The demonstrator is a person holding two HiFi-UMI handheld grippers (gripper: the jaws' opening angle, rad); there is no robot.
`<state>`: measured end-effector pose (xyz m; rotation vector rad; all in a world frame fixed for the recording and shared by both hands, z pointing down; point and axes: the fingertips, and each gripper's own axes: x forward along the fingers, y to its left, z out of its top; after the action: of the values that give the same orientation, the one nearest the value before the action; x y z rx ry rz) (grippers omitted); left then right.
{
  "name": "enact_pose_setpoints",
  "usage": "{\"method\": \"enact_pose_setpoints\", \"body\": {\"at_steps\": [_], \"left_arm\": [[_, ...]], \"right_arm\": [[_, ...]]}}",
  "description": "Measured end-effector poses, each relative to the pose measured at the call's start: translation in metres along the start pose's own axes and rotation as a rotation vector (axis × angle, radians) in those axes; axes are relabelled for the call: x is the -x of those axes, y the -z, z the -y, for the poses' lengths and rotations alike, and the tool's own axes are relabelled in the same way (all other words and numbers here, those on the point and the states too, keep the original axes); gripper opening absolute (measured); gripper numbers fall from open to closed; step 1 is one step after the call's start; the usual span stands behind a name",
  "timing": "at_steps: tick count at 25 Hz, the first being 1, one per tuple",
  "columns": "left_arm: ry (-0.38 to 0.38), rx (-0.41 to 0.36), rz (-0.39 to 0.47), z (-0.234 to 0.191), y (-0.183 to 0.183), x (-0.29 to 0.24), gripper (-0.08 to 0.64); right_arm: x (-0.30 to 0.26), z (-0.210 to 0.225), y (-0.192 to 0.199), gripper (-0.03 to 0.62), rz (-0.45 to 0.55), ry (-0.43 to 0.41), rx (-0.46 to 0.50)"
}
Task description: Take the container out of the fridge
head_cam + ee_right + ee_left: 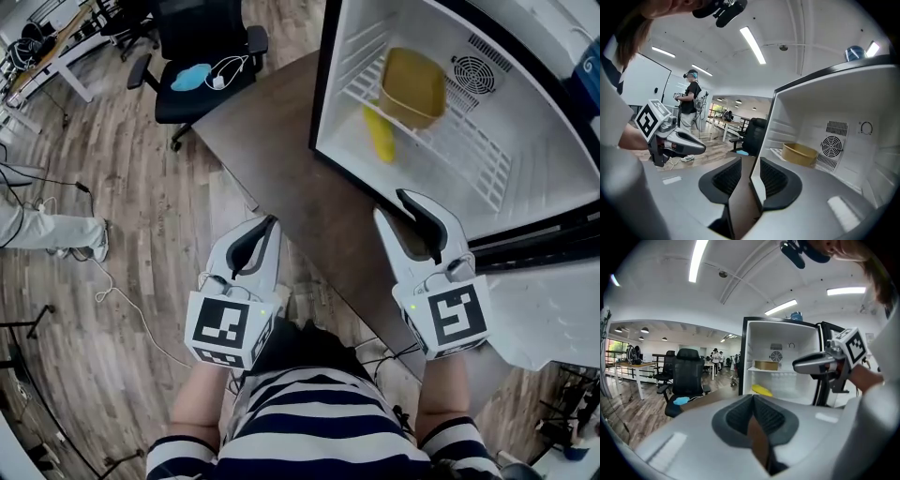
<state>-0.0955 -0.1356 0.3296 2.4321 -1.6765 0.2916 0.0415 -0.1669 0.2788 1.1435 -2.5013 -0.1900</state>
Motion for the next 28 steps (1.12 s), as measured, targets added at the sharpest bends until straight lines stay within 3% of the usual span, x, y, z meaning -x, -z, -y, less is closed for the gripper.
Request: {"method": "enact_pose_setpoints", "body": {"at_steps": [5, 10, 22, 28], "left_arm": [[0.042, -0.009, 0.009, -0.013, -0.010, -0.030, 0.000], [0.087, -0.008, 0.003, -0.020, -0.008, -0.061, 0.000], [0.190, 0.062, -0.048, -0.015, 0.009, -0.122, 0.000], [0.218, 0.090, -0.060, -0.047, 0.012, -0.179, 0.000]], "right_arm": [[-0.022, 0.026, -0.006, 0.114, -0.004, 0.044, 0.020], [-0.039, 0.047, -0.006, 0.126, -0.031, 0.081, 0.100], [-0.071, 0.099, -0.001, 0.137, -0.098, 0.182, 0.213], [-0.137, 0.133, 0.001, 0.141, -0.148, 0.193, 0.274]]}}
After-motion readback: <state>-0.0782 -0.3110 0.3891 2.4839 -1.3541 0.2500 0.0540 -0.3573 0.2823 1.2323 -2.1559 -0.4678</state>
